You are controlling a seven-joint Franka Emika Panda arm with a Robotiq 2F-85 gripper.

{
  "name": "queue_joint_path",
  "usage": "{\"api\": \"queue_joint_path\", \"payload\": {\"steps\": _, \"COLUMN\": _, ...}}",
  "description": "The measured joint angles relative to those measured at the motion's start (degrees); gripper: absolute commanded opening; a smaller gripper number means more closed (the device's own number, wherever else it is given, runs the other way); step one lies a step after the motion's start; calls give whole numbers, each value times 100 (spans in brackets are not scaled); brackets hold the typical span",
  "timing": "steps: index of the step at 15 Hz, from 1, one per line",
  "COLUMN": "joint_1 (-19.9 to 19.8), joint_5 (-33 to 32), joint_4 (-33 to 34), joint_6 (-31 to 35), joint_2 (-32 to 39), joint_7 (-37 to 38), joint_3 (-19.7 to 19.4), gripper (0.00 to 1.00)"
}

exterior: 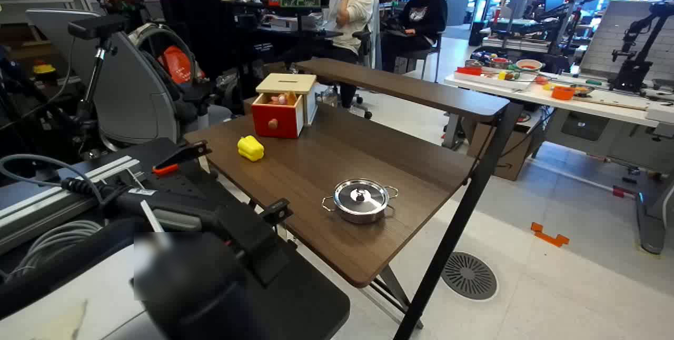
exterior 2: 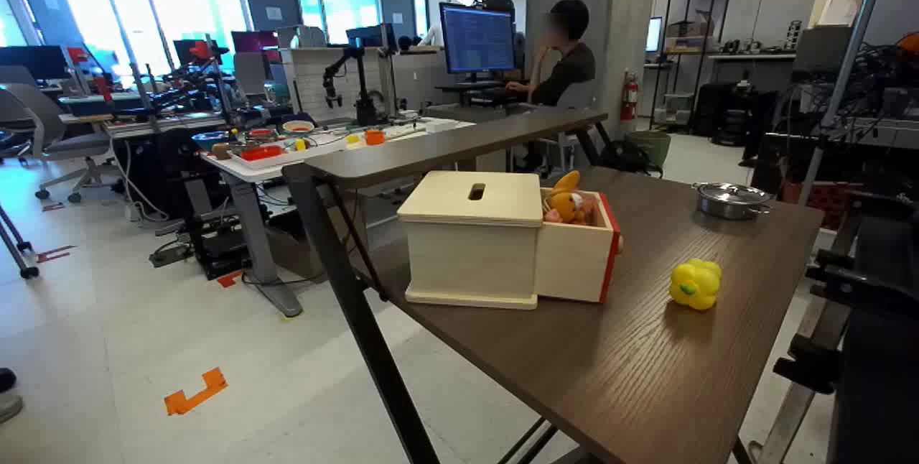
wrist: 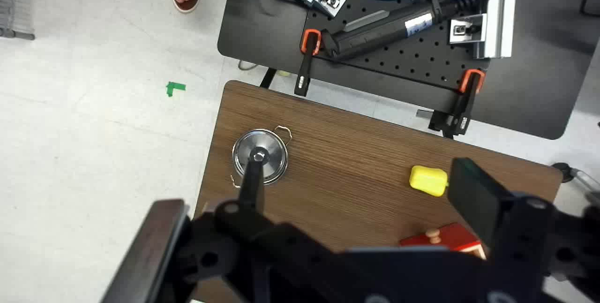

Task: Move some objects on the right to the left and the objects on the left to the right

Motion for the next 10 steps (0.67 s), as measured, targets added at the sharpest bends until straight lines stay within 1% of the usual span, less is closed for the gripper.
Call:
{"api": "queue_joint_path", "payload": {"steps": 3, "joint_1": 14, "joint_5": 2, "joint_4": -18, "joint_6": 23, "joint_2": 0, "joint_7": 0, "joint_3": 1, "gripper": 100}}
{"api": "queue_joint_path", "payload": {"steps": 5, "joint_1": 65, "joint_5": 5, "joint_4": -79, "joint_6": 154, "joint_2": 9, "joint_7": 2, "joint_3": 32, "gripper": 100}}
{"api": "queue_joint_path", "payload": {"steps": 8, "joint_1": 212, "joint_5": 15, "joint_4": -290, "joint_6": 562, "joint_2": 75, "joint_7": 4, "joint_3": 128, "gripper": 100}}
{"api": "queue_joint_path", "payload": {"steps": 10, "joint_1": 321, "joint_5": 16, "joint_4": -470, "joint_6": 961, "joint_2": 139, "joint_7": 4, "joint_3": 201, "gripper": 100}}
